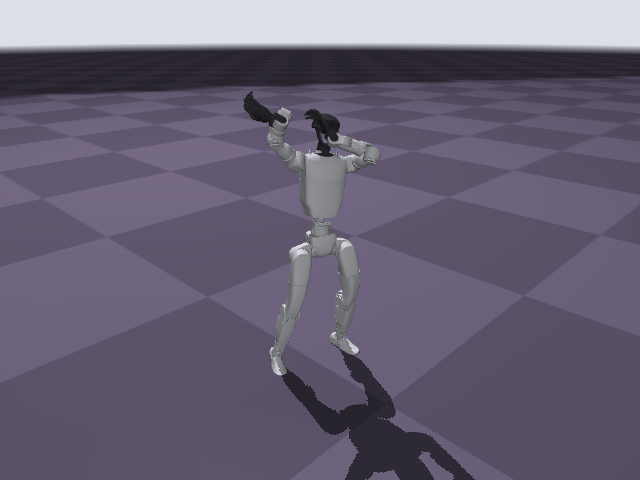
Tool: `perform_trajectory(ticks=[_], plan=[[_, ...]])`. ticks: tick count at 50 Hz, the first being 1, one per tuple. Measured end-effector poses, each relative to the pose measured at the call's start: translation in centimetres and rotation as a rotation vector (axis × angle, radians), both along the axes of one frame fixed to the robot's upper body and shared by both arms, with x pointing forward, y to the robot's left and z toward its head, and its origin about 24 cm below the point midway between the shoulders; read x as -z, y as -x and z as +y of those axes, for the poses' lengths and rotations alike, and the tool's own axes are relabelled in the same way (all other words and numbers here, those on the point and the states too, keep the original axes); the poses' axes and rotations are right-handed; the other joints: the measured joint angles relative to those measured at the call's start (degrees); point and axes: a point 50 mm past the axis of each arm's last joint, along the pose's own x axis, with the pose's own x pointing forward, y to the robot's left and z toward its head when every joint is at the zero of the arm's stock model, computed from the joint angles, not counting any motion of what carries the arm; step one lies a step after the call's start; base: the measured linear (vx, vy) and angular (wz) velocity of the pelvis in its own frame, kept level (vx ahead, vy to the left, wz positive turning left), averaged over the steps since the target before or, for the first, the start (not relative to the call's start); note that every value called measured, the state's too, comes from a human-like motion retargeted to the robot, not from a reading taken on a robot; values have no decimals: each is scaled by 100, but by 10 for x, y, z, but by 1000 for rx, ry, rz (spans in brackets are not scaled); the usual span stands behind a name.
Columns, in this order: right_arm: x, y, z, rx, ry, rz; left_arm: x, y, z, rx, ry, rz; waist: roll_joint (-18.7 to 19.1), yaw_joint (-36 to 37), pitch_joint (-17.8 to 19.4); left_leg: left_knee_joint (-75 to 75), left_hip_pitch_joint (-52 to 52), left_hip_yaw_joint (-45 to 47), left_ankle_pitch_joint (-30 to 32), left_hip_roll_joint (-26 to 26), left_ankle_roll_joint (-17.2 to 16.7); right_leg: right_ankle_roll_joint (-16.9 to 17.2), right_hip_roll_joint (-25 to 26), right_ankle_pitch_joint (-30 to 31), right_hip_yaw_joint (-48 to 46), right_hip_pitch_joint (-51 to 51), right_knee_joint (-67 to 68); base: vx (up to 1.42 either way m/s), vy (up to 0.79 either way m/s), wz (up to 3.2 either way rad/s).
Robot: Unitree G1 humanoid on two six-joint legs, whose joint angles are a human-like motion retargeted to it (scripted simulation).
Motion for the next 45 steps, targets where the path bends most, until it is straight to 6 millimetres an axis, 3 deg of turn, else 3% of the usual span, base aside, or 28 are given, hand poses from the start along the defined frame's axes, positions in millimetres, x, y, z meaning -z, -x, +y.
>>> perform_trajectory(ticks=[3,5,7,10,13,17,23,28,30,32,37,42,45], plan=[[12,-5,-5,19,0,56,-4,2,-1,-102,41,-158,-115,-177,14,-214,110,2,21,-77,-5,-14,-58,171,-77,-187,377,3,26,17],[16,-22,14,-67,69,106,-7,4,-7,-143,78,-188,73,-137,175,-556,254,-109,-11,-119,-237,72,-63,433,-134,-452,903,0,25,42],[20,-10,-5,11,16,95,0,-2,-13,-201,45,-214,24,-346,229,-724,359,-169,16,-78,-195,24,-23,703,-205,-701,1409,1,22,40],[14,5,-16,51,-21,40,6,-1,-16,-199,37,-238,2,-570,320,-557,286,-280,-51,-17,-59,-76,-77,938,-453,-1087,2189,2,18,51],[15,0,-10,24,4,56,4,4,-16,-177,63,-244,48,-590,504,-753,290,-415,-64,-17,-158,-189,-83,834,-719,-1476,2530,3,13,27],[8,16,-18,41,-14,-2,8,4,-15,-163,66,-237,-95,-728,521,-740,207,-517,-86,-132,-140,-219,-92,509,-973,-1679,2222,9,8,33],[10,18,-18,26,7,7,11,9,-17,-152,59,-258,-315,-942,549,-742,110,-729,-202,-476,-134,-8,1,84,-1097,-1713,862,19,3,44],[12,25,-24,40,2,1,13,7,-21,-175,35,-270,-402,-1227,556,-416,41,-954,-395,-648,-55,43,226,343,-605,-1511,79,29,-1,44],[9,24,-20,24,12,-4,29,12,-24,-33,-90,-115,-320,-1263,646,-203,2,-927,-449,-584,-47,-54,286,396,-538,-1414,-9,33,-4,-1],[16,25,-26,47,4,18,13,3,-19,-157,-18,-207,-246,-1236,578,9,25,-890,-451,-495,-52,-46,311,300,-564,-1304,58,39,-7,-9],[17,19,-20,18,30,42,10,-7,-16,-216,18,-197,-177,-1190,719,778,78,-897,-176,-408,-216,125,312,65,-456,-921,183,42,-13,-24],[17,12,-12,-15,55,56,11,-20,-12,-278,21,-171,-406,-942,1079,3120,-591,-1189,791,-392,-425,-9,169,-192,-254,-204,203,40,-11,-40],[17,9,-9,-28,66,65,10,-25,-11,-299,24,-153,-483,-799,1232,4177,-1213,-1286,965,-375,-499,-29,73,-267,-196,46,254,37,-2,-20]])
